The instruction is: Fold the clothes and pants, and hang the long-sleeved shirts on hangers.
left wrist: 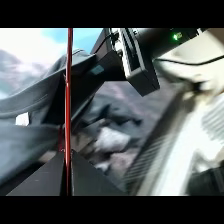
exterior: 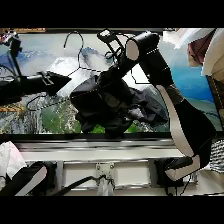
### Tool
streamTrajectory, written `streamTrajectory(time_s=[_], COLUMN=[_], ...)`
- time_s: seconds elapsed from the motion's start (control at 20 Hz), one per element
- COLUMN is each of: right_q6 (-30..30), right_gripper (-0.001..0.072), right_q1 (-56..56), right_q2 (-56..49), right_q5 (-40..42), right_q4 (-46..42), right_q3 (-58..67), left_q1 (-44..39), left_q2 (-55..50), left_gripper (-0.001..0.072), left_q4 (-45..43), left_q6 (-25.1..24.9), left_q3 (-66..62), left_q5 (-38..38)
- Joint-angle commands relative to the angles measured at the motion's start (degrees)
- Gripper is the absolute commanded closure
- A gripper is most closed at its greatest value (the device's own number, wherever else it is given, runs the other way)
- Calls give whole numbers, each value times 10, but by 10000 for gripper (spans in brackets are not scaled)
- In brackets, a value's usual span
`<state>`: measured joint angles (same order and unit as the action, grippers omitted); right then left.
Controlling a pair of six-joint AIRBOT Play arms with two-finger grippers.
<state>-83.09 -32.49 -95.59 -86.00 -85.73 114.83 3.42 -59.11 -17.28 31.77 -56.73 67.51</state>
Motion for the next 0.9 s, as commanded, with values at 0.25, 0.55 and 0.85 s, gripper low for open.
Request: streamTrajectory(time_s=[0.25,0.55,0.85], right_q6=[-1,-1,-3], right_gripper=[684,684,684], right_q1=[0,-1,-1], right_q2=[29,33,55], right_q5=[7,15,39], right_q4=[0,45,69], right_q3=[0,0,9], left_q1=[-11,-62,-91], left_q2=[-239,-368,-499], left_gripper=[699,700,700], left_q4=[239,317,374], left_q6=[-135,-180,-168], left_q3=[-17,-107,-273], left_q5=[176,192,275])
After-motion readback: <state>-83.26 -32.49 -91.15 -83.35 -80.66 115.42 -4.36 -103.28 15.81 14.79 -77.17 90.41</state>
